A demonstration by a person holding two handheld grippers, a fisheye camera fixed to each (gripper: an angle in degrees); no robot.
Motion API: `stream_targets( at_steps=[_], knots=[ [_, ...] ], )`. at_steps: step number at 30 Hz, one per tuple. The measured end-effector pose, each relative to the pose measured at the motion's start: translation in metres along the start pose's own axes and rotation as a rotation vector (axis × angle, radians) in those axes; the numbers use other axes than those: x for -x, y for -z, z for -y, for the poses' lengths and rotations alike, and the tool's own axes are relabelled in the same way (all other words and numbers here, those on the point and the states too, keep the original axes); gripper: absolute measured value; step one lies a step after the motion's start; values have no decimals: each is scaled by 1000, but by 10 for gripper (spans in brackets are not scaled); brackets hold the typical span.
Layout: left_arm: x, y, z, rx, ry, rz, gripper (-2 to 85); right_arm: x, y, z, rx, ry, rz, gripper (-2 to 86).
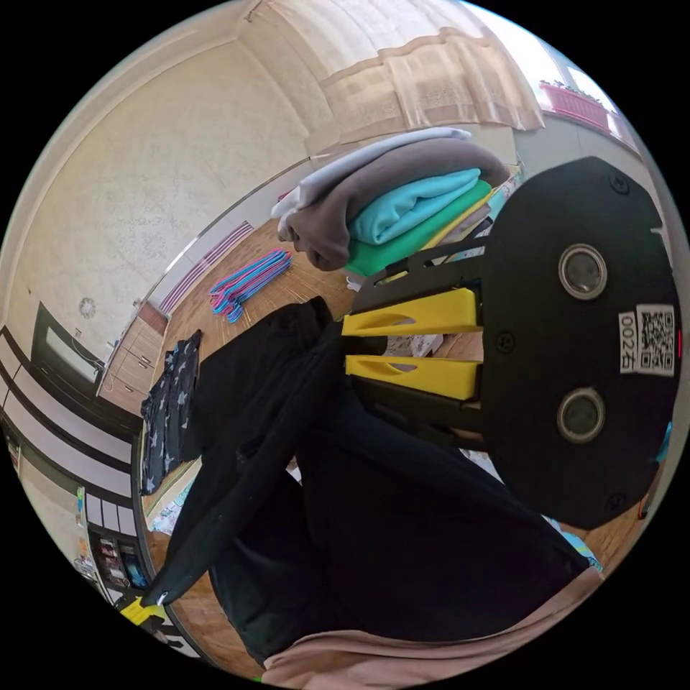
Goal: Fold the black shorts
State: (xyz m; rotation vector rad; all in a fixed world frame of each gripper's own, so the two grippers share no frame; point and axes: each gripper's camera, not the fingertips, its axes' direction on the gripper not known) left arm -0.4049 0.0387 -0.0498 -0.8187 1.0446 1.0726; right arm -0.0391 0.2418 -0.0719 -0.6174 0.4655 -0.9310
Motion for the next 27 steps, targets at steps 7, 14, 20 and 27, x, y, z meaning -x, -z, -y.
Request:
stream_targets(
  at_steps=[7,14,20,27],
  knots=[
    [8,14,31,-44,-36,-32,-10,-15,4,0,-17,-26,-8,47],
    [23,34,78,-77,-81,20,-10,-44,11,14,-93,-67,-14,45],
    [68,48,168,-78,-108,207,-10,-83,-8,57,-146,-161,-65,44],
    [146,9,309,37,-63,370,-10,-139,-76,122,-67,-335,-61,43]
  ],
)
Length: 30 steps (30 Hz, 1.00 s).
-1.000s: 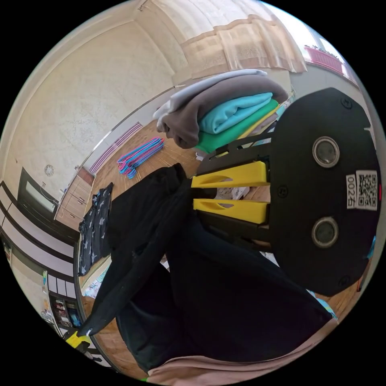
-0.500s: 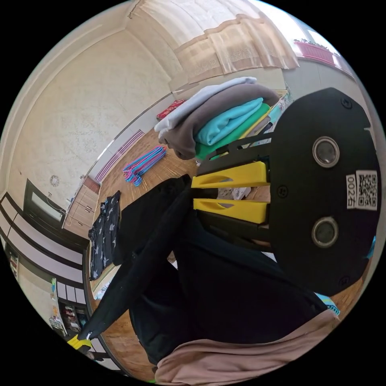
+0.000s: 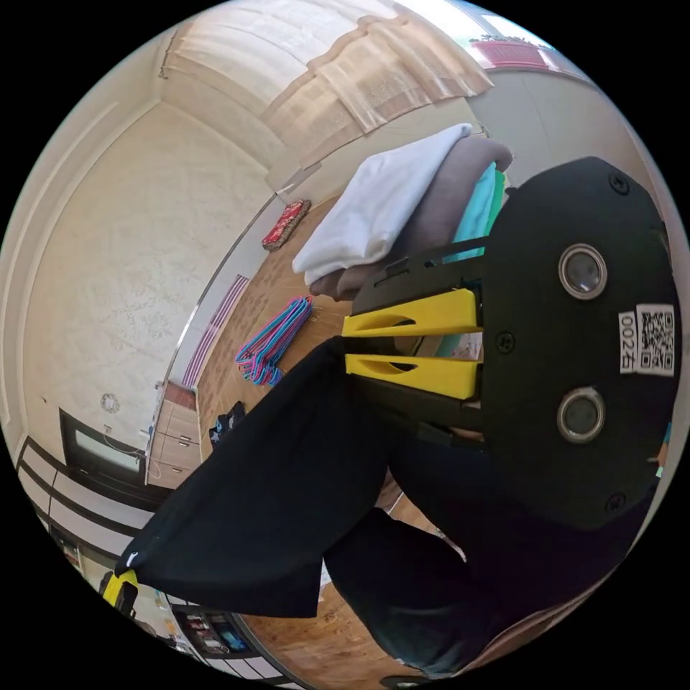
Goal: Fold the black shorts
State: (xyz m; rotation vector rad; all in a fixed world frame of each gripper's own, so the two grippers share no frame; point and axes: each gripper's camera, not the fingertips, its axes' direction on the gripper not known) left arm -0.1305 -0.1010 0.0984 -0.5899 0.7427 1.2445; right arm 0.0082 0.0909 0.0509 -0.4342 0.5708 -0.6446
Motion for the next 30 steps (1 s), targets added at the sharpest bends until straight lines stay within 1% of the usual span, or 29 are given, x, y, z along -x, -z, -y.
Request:
stream_targets(
  at_steps=[7,10,13,20,23,26,30],
  knots=[
    [47,-125,101,192,62,39,-10,-9,-97,60,154,-43,-47,44],
    [59,-176,130,241,87,31,-10,-10,-135,80,253,-76,-48,44],
    [69,-221,153,283,116,61,-10,-7,-163,96,293,-89,-64,47],
    [95,-286,190,306,186,94,-10,-8,-212,138,335,-80,-76,60],
    [109,-308,204,303,219,75,-10,-13,-232,157,366,-89,-71,61],
    [120,-335,216,322,237,56,-10,-17,-251,172,412,-96,-66,35],
    [135,-369,224,353,281,14,-9,-20,-261,190,403,-88,-46,9]
  ],
)
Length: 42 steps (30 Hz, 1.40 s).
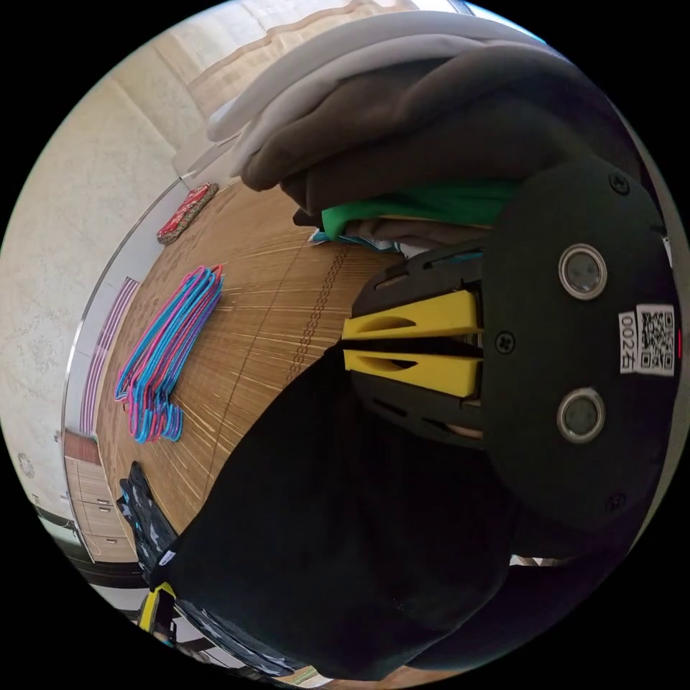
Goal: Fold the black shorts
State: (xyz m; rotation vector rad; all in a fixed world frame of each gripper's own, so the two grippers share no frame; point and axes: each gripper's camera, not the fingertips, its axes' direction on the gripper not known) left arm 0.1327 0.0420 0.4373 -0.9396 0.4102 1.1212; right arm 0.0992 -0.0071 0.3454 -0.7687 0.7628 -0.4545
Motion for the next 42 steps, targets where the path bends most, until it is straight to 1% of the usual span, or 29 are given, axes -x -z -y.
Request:
stream_targets(
  at_steps=[4,9,14,17,19,25,28,36,38,40,42],
  knots=[
    [14,-15,14,-12,30,-56,-1,2,9,17,-23,22,-11,2],
    [39,-14,20,-65,69,-67,8,10,31,29,-44,65,31,11],
    [55,-21,13,-81,55,-158,28,18,51,35,-70,83,5,59],
    [54,-36,3,-58,42,-192,51,15,49,47,-32,59,-2,85],
    [52,-49,-5,-40,41,-214,73,9,44,60,8,26,33,101],
    [54,-82,-19,19,81,-205,110,3,36,97,103,-16,95,109],
    [63,-90,-20,-2,97,-269,96,10,38,111,114,10,82,93],
    [82,-109,-23,-3,46,-385,55,23,45,136,91,28,61,62],
    [84,-109,-28,-20,52,-365,31,25,47,142,90,35,48,62],
    [78,-104,-37,-52,36,-257,-4,26,49,150,91,42,42,63],
    [69,-101,-43,-76,1,-216,-12,26,51,156,92,43,42,63]
  ],
)
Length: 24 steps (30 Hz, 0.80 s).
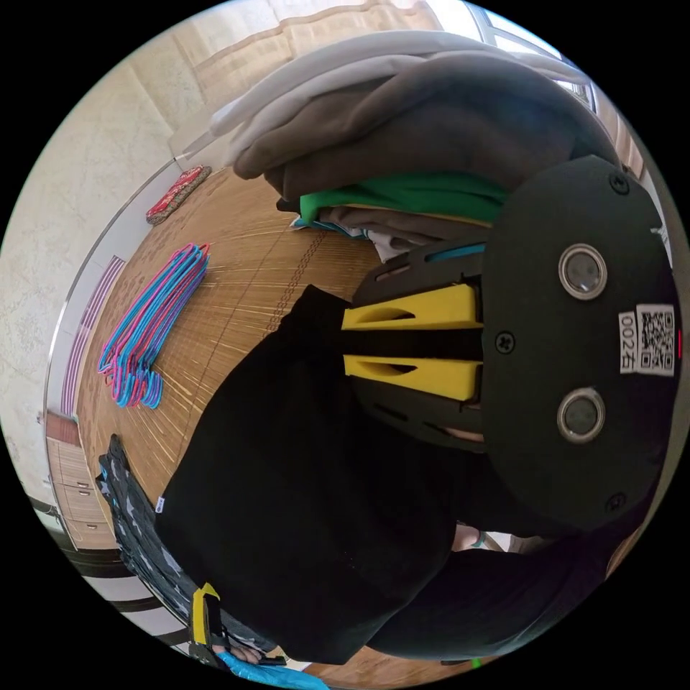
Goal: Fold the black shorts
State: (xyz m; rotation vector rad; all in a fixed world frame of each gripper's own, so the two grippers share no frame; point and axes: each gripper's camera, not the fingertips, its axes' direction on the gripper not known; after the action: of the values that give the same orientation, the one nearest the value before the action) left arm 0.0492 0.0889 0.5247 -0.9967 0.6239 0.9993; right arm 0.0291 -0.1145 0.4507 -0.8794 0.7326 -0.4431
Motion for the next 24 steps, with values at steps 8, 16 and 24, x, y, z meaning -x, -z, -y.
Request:
stream_targets(
  at_steps=[8,16,24],
  knots=[
    [-8,1,-30,-45,-33,47,15,-2,17,22,-2,17,-33,95],
    [9,36,-118,-133,90,8,51,5,71,73,-239,161,188,109],
    [10,36,-208,-159,357,-54,102,45,61,189,-341,365,476,128]
  ],
)
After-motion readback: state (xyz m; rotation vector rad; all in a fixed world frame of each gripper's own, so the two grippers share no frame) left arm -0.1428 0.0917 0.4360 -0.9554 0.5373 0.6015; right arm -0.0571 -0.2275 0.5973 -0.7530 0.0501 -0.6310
